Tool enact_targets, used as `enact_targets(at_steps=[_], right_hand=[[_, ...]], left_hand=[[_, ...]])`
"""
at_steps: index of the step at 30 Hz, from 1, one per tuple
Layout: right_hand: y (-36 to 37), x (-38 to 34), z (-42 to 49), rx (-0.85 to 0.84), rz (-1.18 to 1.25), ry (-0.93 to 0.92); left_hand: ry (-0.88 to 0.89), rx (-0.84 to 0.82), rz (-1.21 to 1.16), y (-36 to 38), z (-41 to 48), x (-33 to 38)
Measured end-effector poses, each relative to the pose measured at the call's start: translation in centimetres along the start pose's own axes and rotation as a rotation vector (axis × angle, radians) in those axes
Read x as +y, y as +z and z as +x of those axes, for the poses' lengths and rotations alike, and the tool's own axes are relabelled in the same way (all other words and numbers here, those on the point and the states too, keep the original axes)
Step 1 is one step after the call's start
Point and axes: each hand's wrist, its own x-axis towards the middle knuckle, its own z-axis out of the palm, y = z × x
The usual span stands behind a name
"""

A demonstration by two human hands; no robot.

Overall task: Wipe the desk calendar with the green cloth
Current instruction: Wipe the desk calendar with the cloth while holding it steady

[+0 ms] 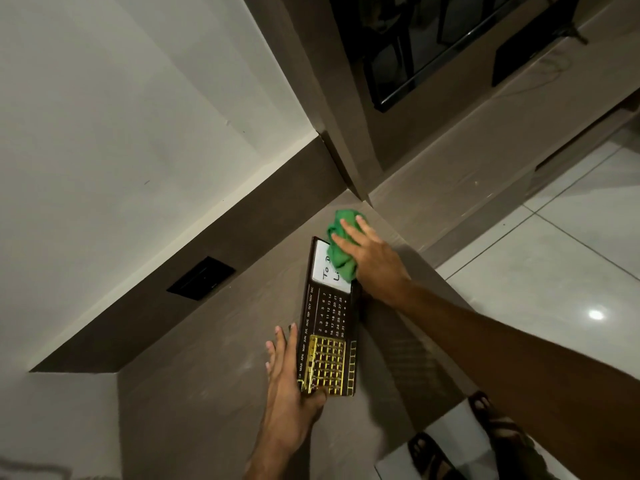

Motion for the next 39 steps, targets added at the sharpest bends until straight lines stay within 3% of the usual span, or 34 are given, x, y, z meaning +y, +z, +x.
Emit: enact_targets(at_steps=[3,5,9,12,20,24,29,36,39], right_hand=[[1.0,1.2,-1.7,-0.135,-0.133,0.109],[1.5,0.7,-4.0,-0.199,-0.189,0.061],[2.5,-3.4,-11.3,-0.304,-0.042,-0.108],[2.6,-4.6,-13.7,-0.275,0.015,-0.121],[1.5,-0.3,-1.3,-0.182,-0.099,0.237],[2.9,-2.3,-6.3,-0.199,-0.059,0.177],[3.3,-3.7,-12.1,-0.343,-0.084,-0.027],[0.9,0.5,0.0,-0.185,-0.106,0.284],[1.8,-0.6,-0.7,-0.176,-0.097,0.300]], left_hand=[[-0.010,0.007,-0.017,0.1,-0.1,0.0],[-0.012,0.007,-0.022,0.3,-0.1,0.0],[-0.029,0.025,-0.036,0.7,-0.1,0.0],[-0.039,0.013,-0.020,0.6,0.1,0.0],[-0.019,0.001,-0.019,0.5,-0.1,0.1],[-0.028,0.002,-0.032,0.4,0.0,0.2],[-0.033,0.003,-0.031,0.5,0.0,0.0],[-0.014,0.007,0.004,0.5,0.0,0.3],[-0.030,0.013,-0.002,0.6,0.1,0.2]])
